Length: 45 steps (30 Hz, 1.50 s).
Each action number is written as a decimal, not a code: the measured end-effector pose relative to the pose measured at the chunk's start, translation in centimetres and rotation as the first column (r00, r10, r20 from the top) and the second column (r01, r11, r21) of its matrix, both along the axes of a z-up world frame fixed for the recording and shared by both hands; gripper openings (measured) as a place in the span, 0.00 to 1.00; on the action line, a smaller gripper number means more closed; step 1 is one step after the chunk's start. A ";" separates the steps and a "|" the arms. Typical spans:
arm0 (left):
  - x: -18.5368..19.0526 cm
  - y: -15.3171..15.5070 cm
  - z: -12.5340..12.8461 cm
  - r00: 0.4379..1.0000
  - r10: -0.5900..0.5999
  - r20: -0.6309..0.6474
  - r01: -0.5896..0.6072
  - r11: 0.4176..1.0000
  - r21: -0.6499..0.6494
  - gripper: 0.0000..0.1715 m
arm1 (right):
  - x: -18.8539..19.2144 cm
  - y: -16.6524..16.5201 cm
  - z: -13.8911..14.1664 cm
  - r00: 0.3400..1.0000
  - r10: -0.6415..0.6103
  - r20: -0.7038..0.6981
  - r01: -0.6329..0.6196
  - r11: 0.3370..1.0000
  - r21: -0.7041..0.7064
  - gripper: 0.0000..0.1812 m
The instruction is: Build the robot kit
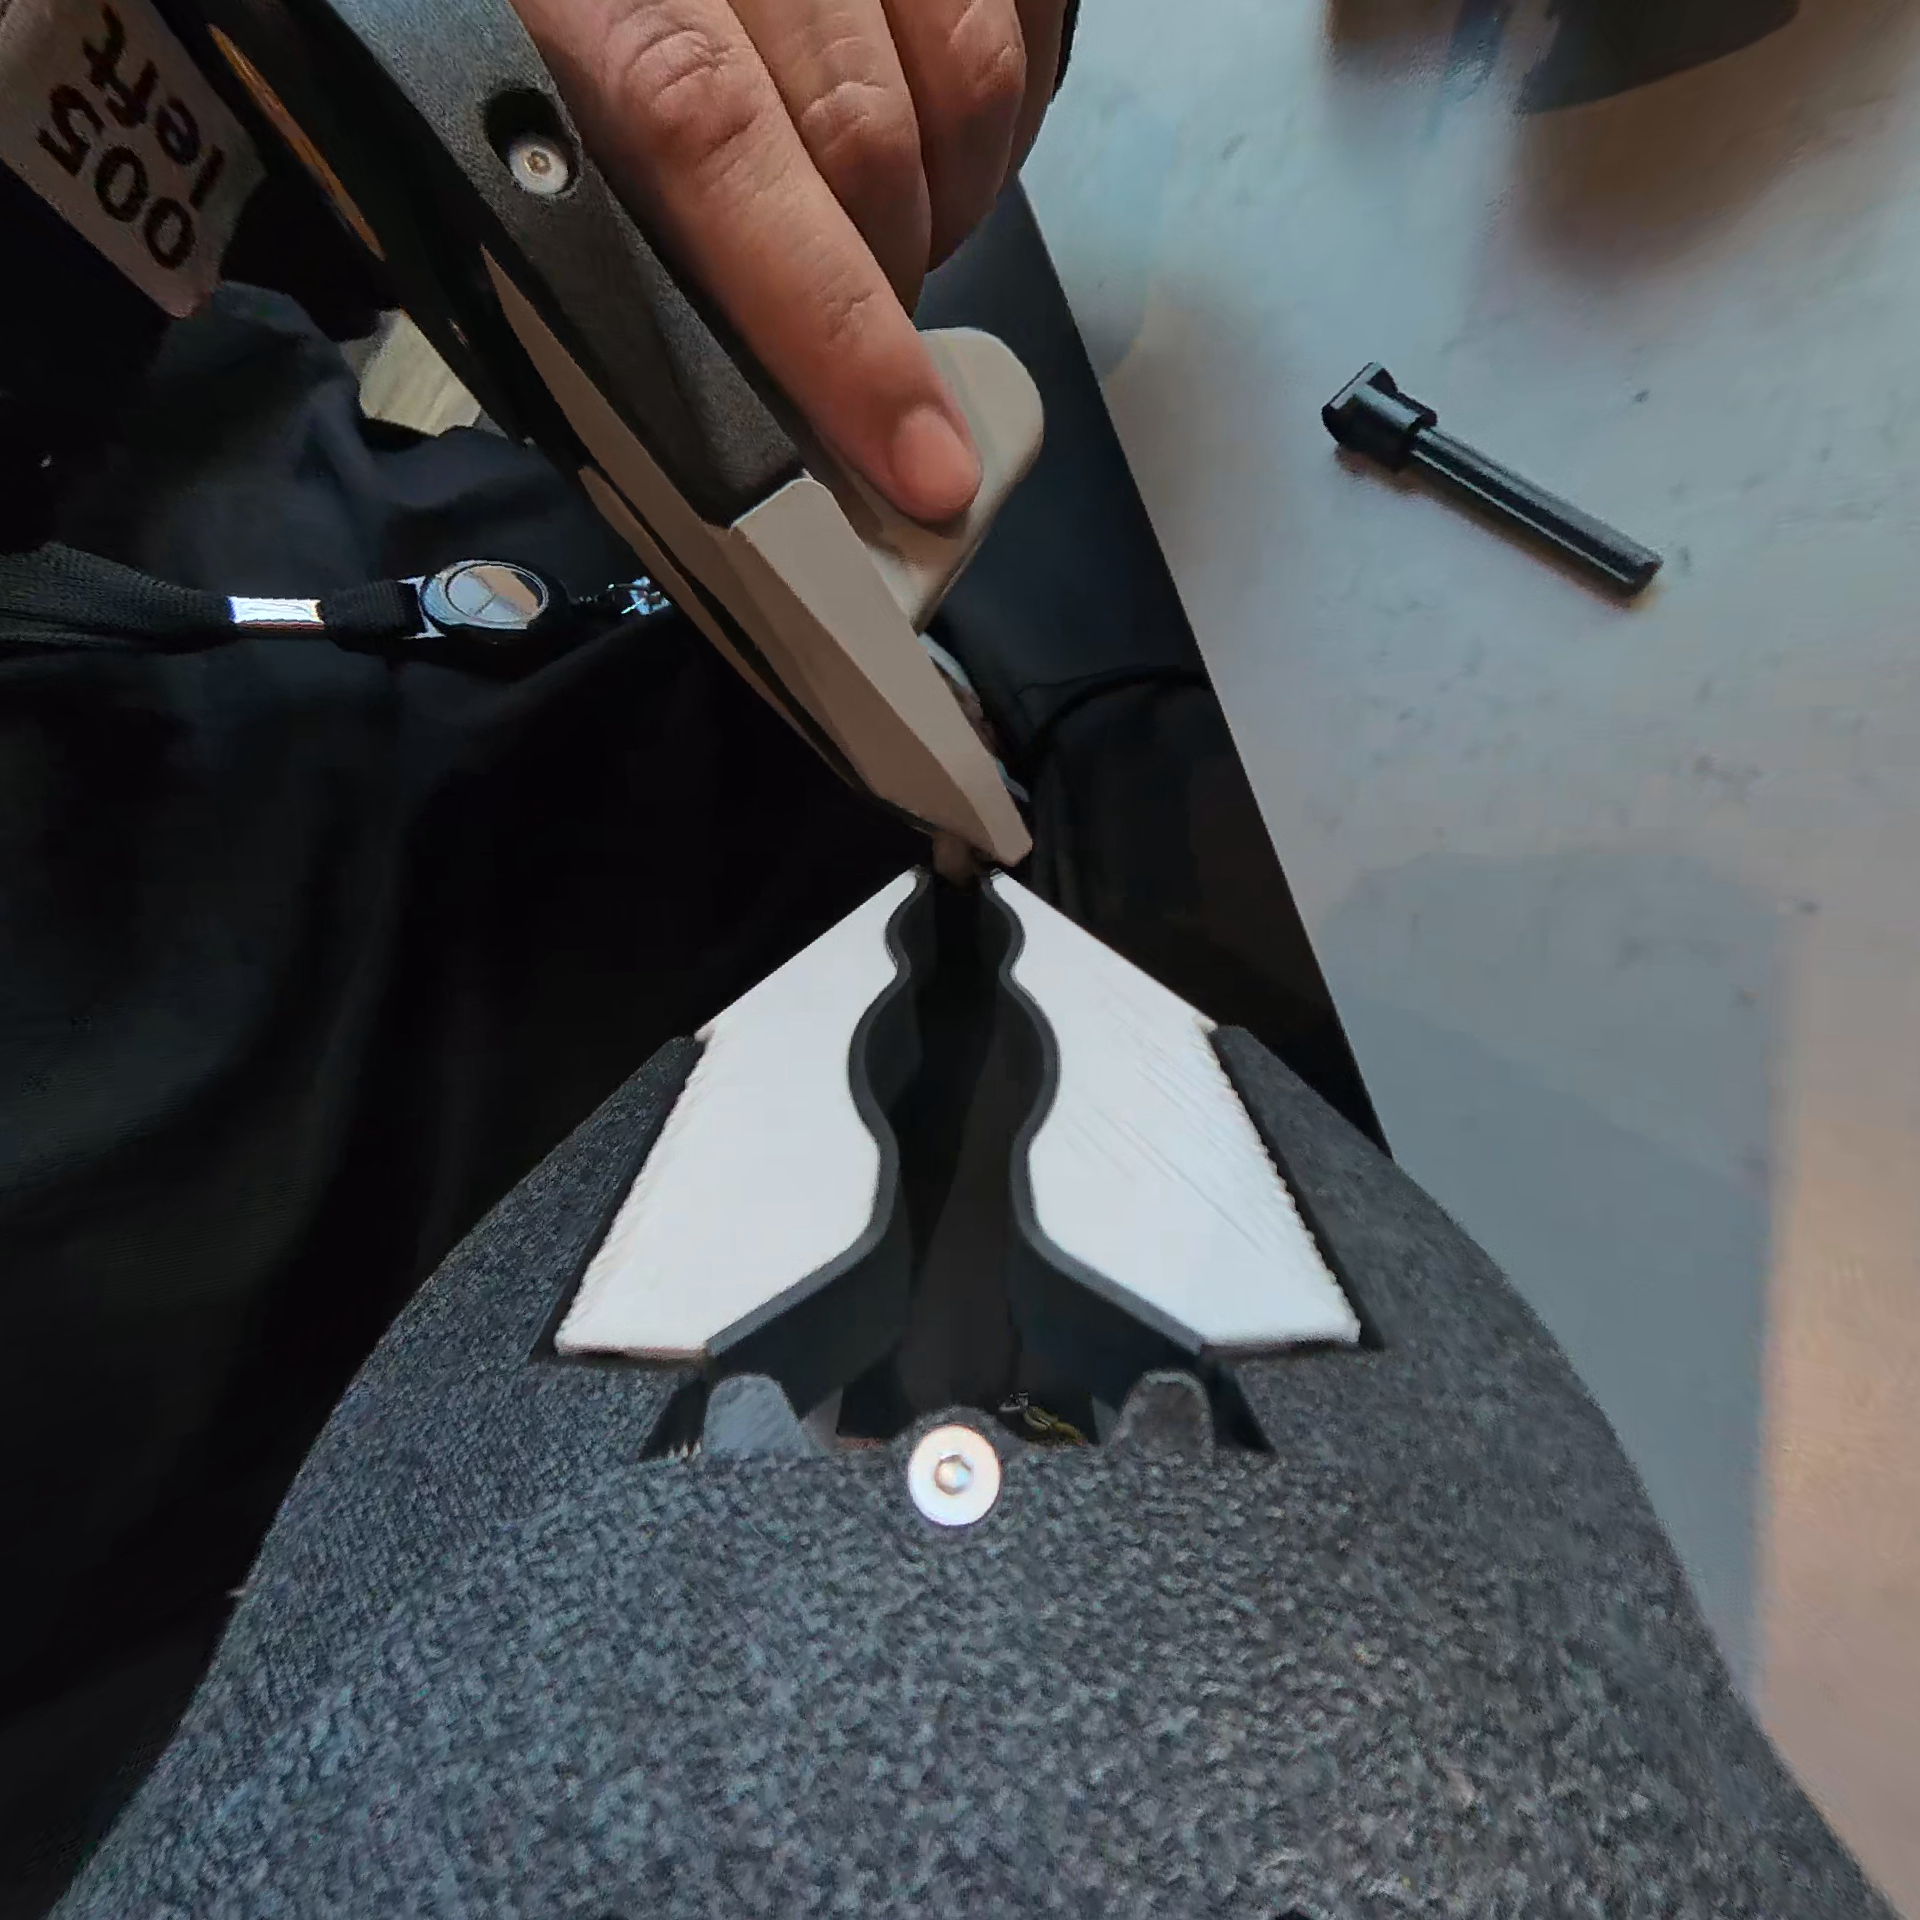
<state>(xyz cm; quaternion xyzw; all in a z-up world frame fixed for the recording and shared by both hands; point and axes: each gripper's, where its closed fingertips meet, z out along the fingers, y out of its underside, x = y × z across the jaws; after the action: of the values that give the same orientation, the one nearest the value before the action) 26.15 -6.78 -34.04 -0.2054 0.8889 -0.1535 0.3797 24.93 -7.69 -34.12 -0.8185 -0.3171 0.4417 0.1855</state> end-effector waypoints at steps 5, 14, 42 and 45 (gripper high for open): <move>-0.3 -0.1 -0.1 1.000 -0.004 0.005 0.004 1.000 -0.021 0.03 | -0.4 -0.1 -0.2 1.000 0.018 0.002 -0.018 1.000 -0.025 0.03; -0.5 0.1 -0.3 0.999 -0.003 0.048 0.001 1.000 0.029 0.07 | -0.4 0.5 -0.5 0.999 0.007 0.040 -0.006 1.000 -0.022 0.03; 0.2 6.8 4.3 0.671 0.717 0.189 -0.509 0.631 -0.586 0.07 | 2.1 6.4 5.3 0.763 -0.449 -0.465 0.526 0.850 0.042 0.03; -0.8 8.5 2.0 0.654 0.755 0.042 -0.629 0.574 -0.525 0.12 | 3.8 6.7 4.1 0.763 -0.506 -0.402 0.572 0.819 0.054 0.03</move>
<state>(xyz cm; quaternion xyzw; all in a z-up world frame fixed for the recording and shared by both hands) 25.35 1.75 -32.09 -0.6017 0.6118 -0.2251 0.4615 28.74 -0.94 -30.06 -0.7575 -0.0639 0.4857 0.4315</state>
